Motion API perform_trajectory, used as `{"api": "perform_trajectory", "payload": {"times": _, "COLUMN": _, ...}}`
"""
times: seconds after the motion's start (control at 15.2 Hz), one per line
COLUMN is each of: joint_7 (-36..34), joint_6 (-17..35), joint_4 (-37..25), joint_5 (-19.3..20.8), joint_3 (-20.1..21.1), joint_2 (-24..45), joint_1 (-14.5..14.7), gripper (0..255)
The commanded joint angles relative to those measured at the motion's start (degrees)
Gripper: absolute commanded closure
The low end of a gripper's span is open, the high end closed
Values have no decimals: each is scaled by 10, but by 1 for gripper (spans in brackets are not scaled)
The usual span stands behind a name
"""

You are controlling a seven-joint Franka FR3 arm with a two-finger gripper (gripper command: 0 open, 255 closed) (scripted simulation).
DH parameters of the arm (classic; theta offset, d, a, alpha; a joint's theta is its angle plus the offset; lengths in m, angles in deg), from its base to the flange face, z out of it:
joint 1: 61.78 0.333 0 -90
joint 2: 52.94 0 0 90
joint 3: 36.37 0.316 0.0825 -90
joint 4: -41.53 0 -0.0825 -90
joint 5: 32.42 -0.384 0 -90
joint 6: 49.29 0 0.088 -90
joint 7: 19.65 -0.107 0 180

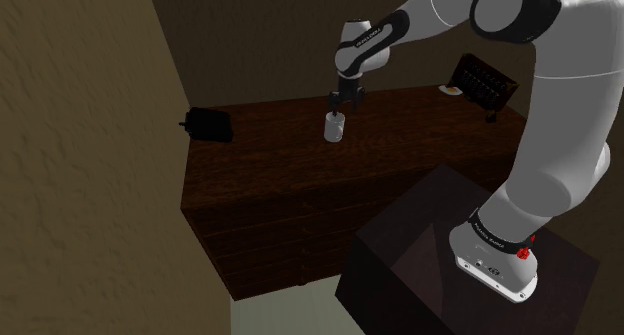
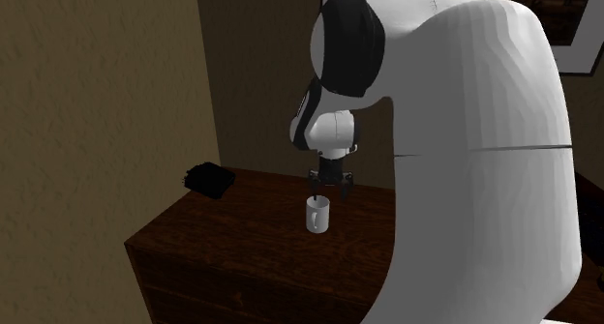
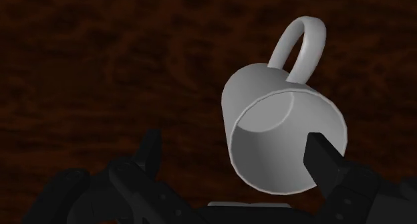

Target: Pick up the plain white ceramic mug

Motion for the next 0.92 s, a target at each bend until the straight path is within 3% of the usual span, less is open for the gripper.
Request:
{"api": "perform_trajectory", "payload": {"times": 0.0, "joint_7": -1, "joint_6": 12, "joint_4": -9, "joint_5": 0, "joint_3": 0, "joint_2": 21, "joint_1": 0, "gripper": 0}}
{"api": "perform_trajectory", "payload": {"times": 0.46, "joint_7": 0, "joint_6": 44, "joint_4": -8, "joint_5": -1, "joint_3": 0, "joint_2": 51, "joint_1": 0, "gripper": 0}}
{"api": "perform_trajectory", "payload": {"times": 0.53, "joint_7": 0, "joint_6": 44, "joint_4": -6, "joint_5": -1, "joint_3": 0, "joint_2": 50, "joint_1": 0, "gripper": 255}}
{"api": "perform_trajectory", "payload": {"times": 0.86, "joint_7": -1, "joint_6": 44, "joint_4": -5, "joint_5": -1, "joint_3": 0, "joint_2": 49, "joint_1": 0, "gripper": 255}}
